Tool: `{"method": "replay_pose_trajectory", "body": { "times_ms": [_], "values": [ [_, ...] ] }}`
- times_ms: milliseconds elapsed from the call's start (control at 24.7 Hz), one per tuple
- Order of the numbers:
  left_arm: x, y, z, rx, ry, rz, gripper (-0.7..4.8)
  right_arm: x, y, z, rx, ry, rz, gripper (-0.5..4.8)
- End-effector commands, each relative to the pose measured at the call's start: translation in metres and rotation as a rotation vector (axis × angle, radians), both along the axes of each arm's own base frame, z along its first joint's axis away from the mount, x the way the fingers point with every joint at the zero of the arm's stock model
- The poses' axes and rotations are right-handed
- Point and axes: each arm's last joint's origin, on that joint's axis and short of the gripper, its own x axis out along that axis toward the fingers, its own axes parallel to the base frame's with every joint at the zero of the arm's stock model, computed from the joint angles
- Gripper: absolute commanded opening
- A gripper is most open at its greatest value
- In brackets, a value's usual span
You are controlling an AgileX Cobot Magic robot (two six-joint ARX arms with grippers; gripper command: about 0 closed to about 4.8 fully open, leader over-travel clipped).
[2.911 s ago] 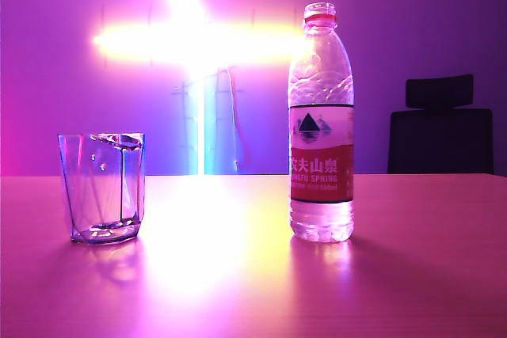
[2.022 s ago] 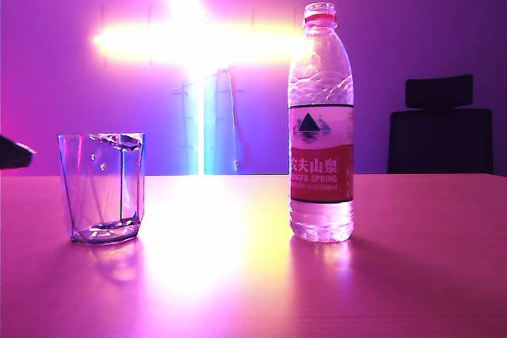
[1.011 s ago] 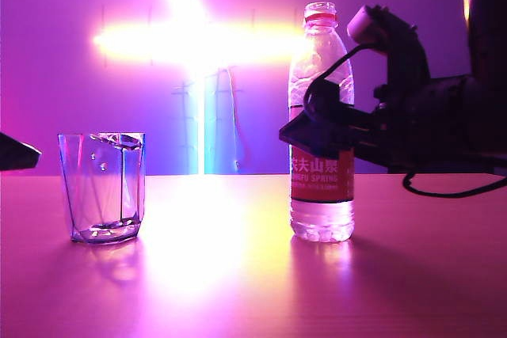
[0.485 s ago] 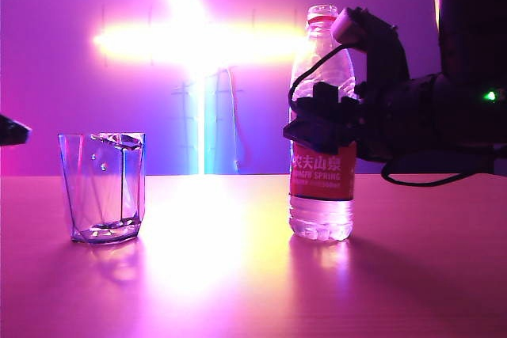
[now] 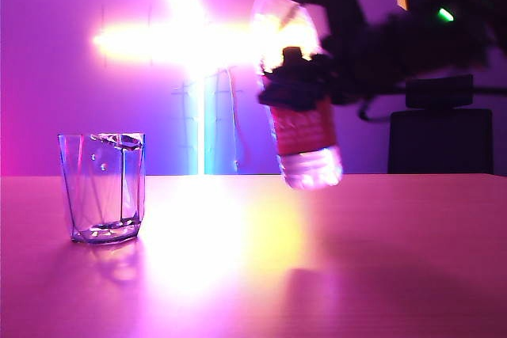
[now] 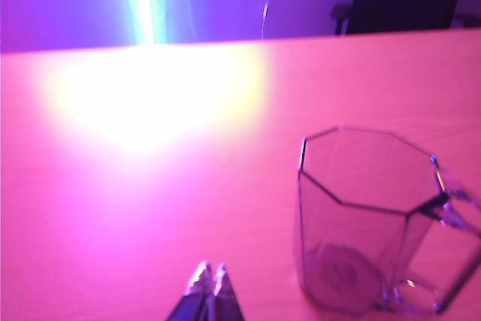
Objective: Pick up the mineral water bottle on the table and pour water into the mug until it's half full.
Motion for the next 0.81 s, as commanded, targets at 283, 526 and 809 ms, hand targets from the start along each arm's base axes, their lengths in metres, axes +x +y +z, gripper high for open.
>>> {"method": "replay_pose_trajectory", "body": {
  "times_ms": [283,526,809],
  "values": [
    [-0.002,-0.006,0.001,-0.004,-0.005,-0.071,-0.02,0.024,0.059,0.035,-0.451,-0.19,0.136,2.1],
    [-0.002,-0.007,0.001,-0.004,-0.005,-0.081,-0.02,0.028,0.086,0.032,-0.675,-0.333,0.16,2.1],
    [-0.002,-0.008,0.001,-0.004,-0.005,-0.091,-0.02,0.028,0.097,0.022,-0.859,-0.441,0.123,2.1]
  ]
}}
